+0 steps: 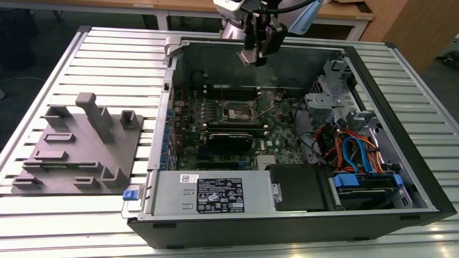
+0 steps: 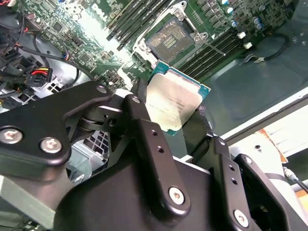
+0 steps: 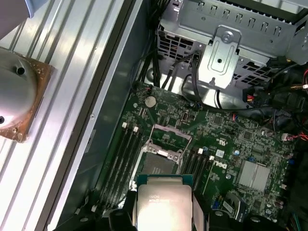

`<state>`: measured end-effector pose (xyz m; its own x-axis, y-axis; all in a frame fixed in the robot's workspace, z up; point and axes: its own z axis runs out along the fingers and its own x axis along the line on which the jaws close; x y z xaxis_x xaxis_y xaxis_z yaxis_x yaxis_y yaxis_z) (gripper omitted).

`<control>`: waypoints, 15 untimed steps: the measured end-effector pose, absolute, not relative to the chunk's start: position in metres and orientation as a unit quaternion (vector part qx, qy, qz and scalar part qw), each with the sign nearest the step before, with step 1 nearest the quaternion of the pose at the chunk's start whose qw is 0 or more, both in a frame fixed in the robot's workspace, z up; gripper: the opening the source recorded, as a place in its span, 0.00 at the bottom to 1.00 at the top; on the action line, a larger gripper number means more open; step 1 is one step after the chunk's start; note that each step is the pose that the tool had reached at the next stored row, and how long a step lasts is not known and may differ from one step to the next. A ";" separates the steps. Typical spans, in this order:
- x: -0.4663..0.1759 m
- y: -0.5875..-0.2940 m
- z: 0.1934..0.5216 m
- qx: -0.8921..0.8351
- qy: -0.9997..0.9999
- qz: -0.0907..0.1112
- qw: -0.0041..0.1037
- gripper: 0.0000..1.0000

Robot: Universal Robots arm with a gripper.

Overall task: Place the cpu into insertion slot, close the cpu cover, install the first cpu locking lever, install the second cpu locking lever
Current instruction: 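Place the cpu into insertion slot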

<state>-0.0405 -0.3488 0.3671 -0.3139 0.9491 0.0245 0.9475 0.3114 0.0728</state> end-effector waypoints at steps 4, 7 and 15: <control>-0.040 -0.349 0.367 0.588 0.808 0.037 0.011 0.54; -0.041 -0.349 0.366 0.600 0.799 0.036 0.012 0.54; -0.041 -0.349 0.365 0.634 0.772 0.035 0.013 0.54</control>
<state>-0.0409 -0.3488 0.3654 -0.1947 0.9805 0.0249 0.9787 0.1926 0.0709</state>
